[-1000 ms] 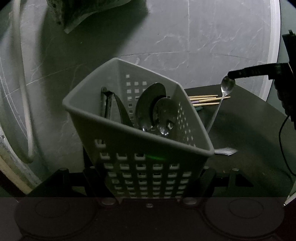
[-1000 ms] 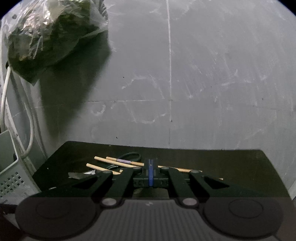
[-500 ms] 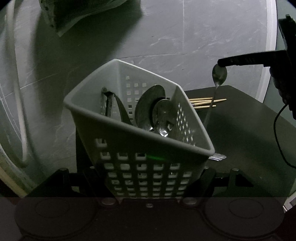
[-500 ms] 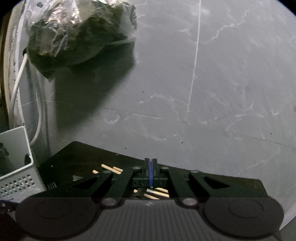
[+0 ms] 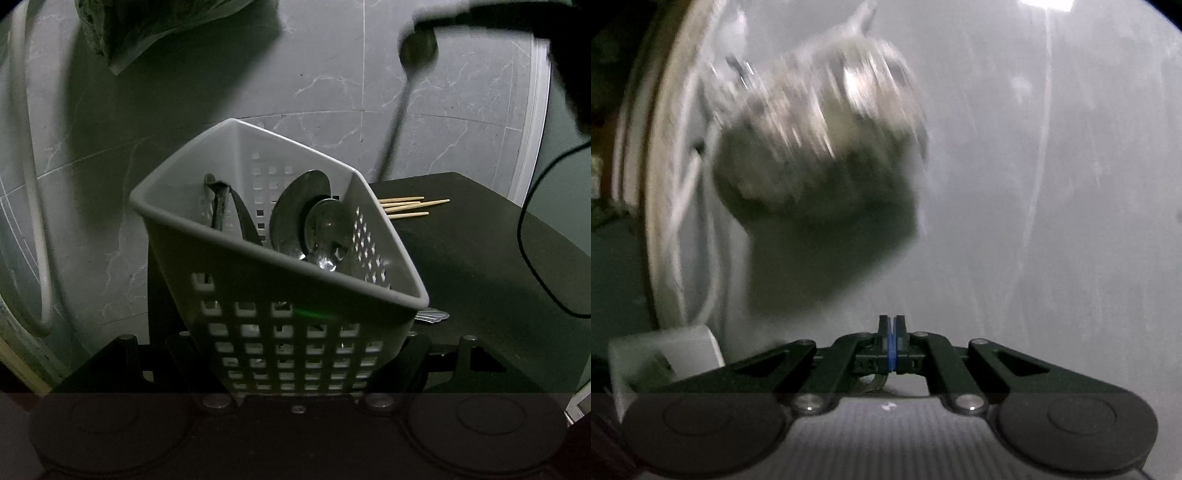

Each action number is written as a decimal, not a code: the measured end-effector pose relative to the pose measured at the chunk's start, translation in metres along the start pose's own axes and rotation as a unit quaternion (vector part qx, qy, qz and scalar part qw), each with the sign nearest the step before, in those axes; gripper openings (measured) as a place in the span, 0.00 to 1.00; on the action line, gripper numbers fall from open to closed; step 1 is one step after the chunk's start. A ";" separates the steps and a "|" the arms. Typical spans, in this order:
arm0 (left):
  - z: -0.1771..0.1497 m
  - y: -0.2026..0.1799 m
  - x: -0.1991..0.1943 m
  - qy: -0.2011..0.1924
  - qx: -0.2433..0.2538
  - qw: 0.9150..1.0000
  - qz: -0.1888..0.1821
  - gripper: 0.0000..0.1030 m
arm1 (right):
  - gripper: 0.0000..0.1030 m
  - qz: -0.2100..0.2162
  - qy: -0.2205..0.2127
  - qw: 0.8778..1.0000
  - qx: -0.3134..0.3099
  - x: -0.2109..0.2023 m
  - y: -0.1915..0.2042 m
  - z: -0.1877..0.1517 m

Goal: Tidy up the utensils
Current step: 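Lift the metal spoon over the white holder and release it inside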

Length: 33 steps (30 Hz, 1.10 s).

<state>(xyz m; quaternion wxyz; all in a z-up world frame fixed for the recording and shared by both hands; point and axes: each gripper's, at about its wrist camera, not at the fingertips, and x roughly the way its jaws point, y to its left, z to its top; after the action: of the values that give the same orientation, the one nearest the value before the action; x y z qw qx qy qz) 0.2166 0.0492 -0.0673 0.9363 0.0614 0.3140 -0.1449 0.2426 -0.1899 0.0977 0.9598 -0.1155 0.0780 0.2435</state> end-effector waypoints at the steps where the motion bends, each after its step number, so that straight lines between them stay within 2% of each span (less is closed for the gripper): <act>1: 0.000 0.000 0.000 0.000 0.000 1.000 0.000 0.74 | 0.00 0.009 -0.014 1.000 -0.004 -0.005 0.003 0.009; 5: -0.001 0.000 -0.001 -0.001 -0.002 1.000 0.000 0.74 | 0.00 0.051 -0.059 0.997 -0.018 -0.015 0.020 0.037; 9: -0.001 0.000 -0.001 -0.001 -0.002 1.000 0.000 0.74 | 0.00 0.090 -0.066 0.993 -0.025 -0.010 0.038 0.041; 18: -0.002 0.000 -0.001 -0.002 -0.003 1.000 0.000 0.74 | 0.00 0.149 -0.015 0.988 -0.028 0.014 0.072 0.014; 26: -0.002 0.001 -0.001 -0.002 -0.004 1.000 -0.001 0.74 | 0.00 0.175 0.031 0.983 -0.034 0.024 0.089 -0.009; 33: -0.001 0.001 -0.001 -0.002 -0.004 1.000 -0.001 0.74 | 0.01 0.180 0.057 0.981 -0.031 0.031 0.091 -0.022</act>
<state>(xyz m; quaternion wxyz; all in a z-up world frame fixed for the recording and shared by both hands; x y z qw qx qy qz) 0.2153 0.0507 -0.0678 0.9371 0.0568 0.3127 -0.1446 0.2235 -0.1036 0.0538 0.8901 -0.1433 0.1446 0.4076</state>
